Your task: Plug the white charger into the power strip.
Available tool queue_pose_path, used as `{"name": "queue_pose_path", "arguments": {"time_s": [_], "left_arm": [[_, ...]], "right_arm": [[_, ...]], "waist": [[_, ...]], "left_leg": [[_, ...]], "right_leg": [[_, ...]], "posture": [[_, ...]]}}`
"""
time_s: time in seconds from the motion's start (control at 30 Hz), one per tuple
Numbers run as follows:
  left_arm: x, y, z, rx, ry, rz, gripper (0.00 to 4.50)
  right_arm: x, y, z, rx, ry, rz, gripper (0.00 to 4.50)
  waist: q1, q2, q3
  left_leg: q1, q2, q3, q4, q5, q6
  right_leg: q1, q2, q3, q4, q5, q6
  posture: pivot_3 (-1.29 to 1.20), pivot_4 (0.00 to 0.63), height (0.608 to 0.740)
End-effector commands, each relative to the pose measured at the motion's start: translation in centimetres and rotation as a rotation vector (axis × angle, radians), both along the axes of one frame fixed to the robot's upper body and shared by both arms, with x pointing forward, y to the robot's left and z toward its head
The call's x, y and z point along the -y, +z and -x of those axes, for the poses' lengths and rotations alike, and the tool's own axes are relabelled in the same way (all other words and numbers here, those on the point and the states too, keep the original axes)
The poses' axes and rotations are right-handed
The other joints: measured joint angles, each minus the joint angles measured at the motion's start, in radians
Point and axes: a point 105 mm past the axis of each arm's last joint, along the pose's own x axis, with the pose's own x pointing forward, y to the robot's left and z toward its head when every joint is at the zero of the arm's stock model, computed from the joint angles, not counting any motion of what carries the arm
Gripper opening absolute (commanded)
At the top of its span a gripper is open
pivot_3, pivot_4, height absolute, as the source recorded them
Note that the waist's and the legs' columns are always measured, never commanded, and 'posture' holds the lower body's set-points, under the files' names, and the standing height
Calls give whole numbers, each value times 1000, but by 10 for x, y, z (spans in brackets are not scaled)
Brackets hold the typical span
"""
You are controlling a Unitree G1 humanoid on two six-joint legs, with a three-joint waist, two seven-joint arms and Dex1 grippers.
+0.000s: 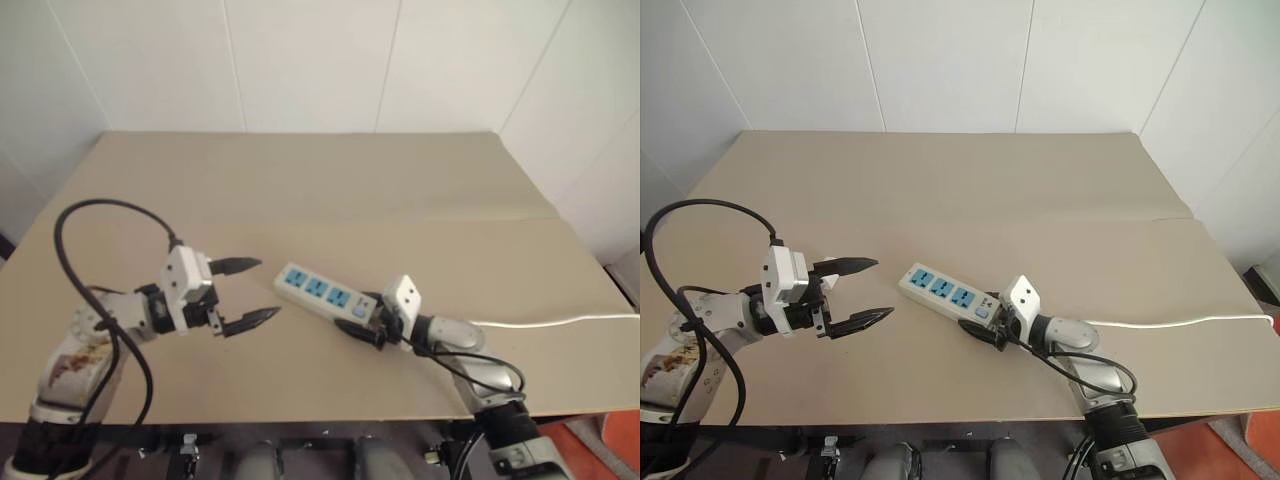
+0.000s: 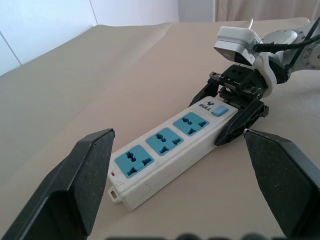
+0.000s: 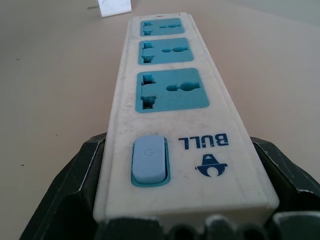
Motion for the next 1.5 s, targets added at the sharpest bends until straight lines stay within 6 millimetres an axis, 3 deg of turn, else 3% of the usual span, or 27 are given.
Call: {"name": "queue_pose_path", "arguments": {"time_s": [0.03, 0.23, 0.33, 0.47, 0.6, 0.67, 0.8, 0.87, 0.97, 1.07, 1.17, 1.33, 1.5], "left_arm": [[-4, 10, 1, 41, -5, -9, 4500], [-23, 28, -15, 55, 15, -9, 4500], [-40, 39, -30, 55, 62, -26, 4500], [-62, 49, -52, 26, 157, -114, 4500], [-91, 54, -85, -79, 371, -317, 4500], [-102, 67, -98, -153, 465, -353, 4500], [-103, 103, -128, -327, 672, -336, 4500], [-101, 111, -140, -386, 809, -357, 4500], [-88, 112, -143, -549, 973, -414, 4500], [-63, 112, -136, -659, 928, -488, 4500], [-49, 96, -129, -763, 870, -590, 4500], [-55, 53, -122, -914, 961, -645, 4500], [-61, 37, -120, -970, 1054, -589, 4500]], "right_arm": [[4, -13, 1, -18, 2, 8, 3463], [10, 19, 4, 85, 171, -14, 3463], [13, 25, 8, 75, 276, 9, 3463], [10, 18, 9, 58, 353, 49, 3463], [2, 9, 4, 57, 359, 62, 3463], [-3, 7, 4, 53, 362, 51, 3463], [-9, 2, 4, 48, 361, 43, 3463], [-12, -1, 6, 46, 361, 41, 3463], [-14, -4, 10, 42, 363, 37, 3463], [-14, -5, 15, 39, 360, 34, 3463], [-13, -7, 19, 33, 345, 33, 3463], [-11, -11, 26, 25, 330, 38, 3463], [-11, -14, 31, 14, 317, 46, 3463]], "waist": [[-1, 0, 0], [4, 0, 1], [6, 1, 2], [4, 1, 2], [1, 2, 3], [3, 1, 3], [2, -3, 4], [1, -3, 4], [-7, -4, 4], [-24, -3, 4], [-27, -3, 5], [-21, -3, 5], [-18, -4, 5]], "left_leg": [[0, 0, 0, 0, 0, 0], [0, 0, 0, 0, 0, 0], [-3, 0, 0, 0, 0, 0], [-6, 0, 0, 0, 0, 0], [-7, 0, 0, 0, 0, 0], [-7, -1, 0, 0, 0, 0], [-7, -1, -1, 1, 0, 0], [-7, -1, -2, 1, 0, 0], [-6, -1, -2, 0, 0, 0], [-7, -1, -2, -1, 0, 0], [-10, -1, -2, -2, 0, 0], [-12, -1, -3, -1, 0, 0], [-15, -1, -5, 0, 0, 0]], "right_leg": [[0, 0, 0, 0, 0, 0], [0, 0, 0, 1, 0, 0], [-3, 0, -1, 0, 0, 0], [-5, 0, -2, -2, 0, 0], [-6, 1, -2, -2, 0, 0], [-5, 1, -2, -2, 0, 0], [-5, 2, -3, 0, 0, 1], [-5, 2, -4, 0, 0, 1], [-5, 2, -3, -1, -1, 1], [-7, 2, -3, 1, -2, 3], [-11, 3, -3, 2, -2, 3], [-12, 2, -3, 2, -2, 3], [-12, 2, -3, 2, -2, 3]], "posture": [[0, 150, 740], [0, 150, 740], [0, 150, 740], [0, 150, 740], [0, 150, 740], [0, 150, 740], [0, 150, 740], [0, 150, 740], [0, 150, 740], [0, 150, 740], [0, 150, 740], [0, 150, 740], [0, 150, 740]]}}
